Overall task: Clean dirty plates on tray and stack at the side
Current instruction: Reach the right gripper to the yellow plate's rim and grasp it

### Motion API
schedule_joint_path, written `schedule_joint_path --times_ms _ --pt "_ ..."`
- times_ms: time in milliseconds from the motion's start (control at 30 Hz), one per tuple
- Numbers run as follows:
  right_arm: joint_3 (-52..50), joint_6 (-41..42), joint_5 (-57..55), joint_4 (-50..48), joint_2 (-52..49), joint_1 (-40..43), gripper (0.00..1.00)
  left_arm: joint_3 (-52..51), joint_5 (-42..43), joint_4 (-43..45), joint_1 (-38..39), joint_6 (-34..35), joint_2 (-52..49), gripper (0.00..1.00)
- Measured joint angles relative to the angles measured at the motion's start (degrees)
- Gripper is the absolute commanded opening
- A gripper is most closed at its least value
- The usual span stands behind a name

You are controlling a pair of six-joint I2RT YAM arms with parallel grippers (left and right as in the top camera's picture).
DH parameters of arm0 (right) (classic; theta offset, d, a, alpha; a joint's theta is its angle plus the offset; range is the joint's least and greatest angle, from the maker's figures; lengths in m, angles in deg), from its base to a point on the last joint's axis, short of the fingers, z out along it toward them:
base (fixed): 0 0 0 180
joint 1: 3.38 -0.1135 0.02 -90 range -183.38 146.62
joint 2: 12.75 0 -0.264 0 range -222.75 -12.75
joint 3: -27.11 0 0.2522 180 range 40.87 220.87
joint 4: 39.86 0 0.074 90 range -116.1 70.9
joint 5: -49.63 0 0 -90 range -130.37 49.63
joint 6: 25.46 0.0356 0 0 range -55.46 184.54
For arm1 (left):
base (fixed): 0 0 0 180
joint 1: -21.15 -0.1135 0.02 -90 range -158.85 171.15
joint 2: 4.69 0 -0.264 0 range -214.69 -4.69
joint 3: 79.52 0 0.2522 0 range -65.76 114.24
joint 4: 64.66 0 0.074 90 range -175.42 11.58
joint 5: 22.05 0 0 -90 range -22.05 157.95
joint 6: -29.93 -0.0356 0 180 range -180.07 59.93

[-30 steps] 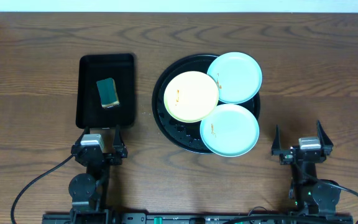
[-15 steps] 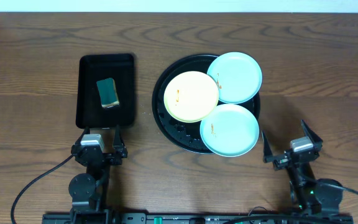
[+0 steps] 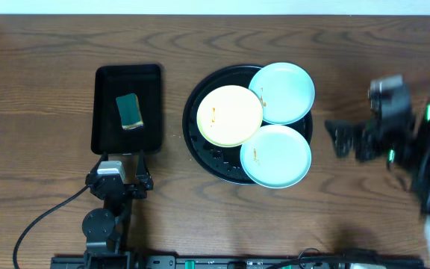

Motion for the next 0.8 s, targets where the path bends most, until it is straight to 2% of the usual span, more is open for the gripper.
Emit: schedule_joint_path --times_ms 100,200,433,500,533,600,733,767,800 --pt "13.4 0.2 0.8 5.6 -12.8 0.0 0.99 0.0 0.0 0.0 0.0 0.0 0.0 0.84" --pt "20.0 2.1 3.3 8.4 -20.9 0.0 0.99 0.0 0.0 0.0 0.0 0.0 0.0 0.84" --pt "21.1 9.6 8.9 9.8 -32.1 -2.1 0.99 0.0 0.0 0.0 0.0 0.0 0.0 0.84" --pt "20.4 11.1 7.8 9.3 -34.2 -4.9 0.99 0.0 0.0 0.0 0.0 0.0 0.0 0.84" --pt "19.9 11.8 6.5 8.7 -35.2 -7.1 0.95 0.0 0.0 0.0 0.0 0.0 0.0 0.84" --pt "19.1 12.8 3.8 7.5 -36.7 -11.6 0.99 0.0 0.0 0.0 0.0 0.0 0.0 0.84" --pt "18.8 13.7 0.8 3.8 -39.6 -19.8 0.99 0.0 0.0 0.0 0.0 0.0 0.0 0.84" --pt "18.8 13.8 0.5 2.7 -40.3 -21.5 0.91 0.0 0.0 0.0 0.0 0.0 0.0 0.84" --pt "18.8 13.8 0.2 1.8 -40.9 -22.7 0.67 0.0 0.0 0.0 0.0 0.0 0.0 0.84"
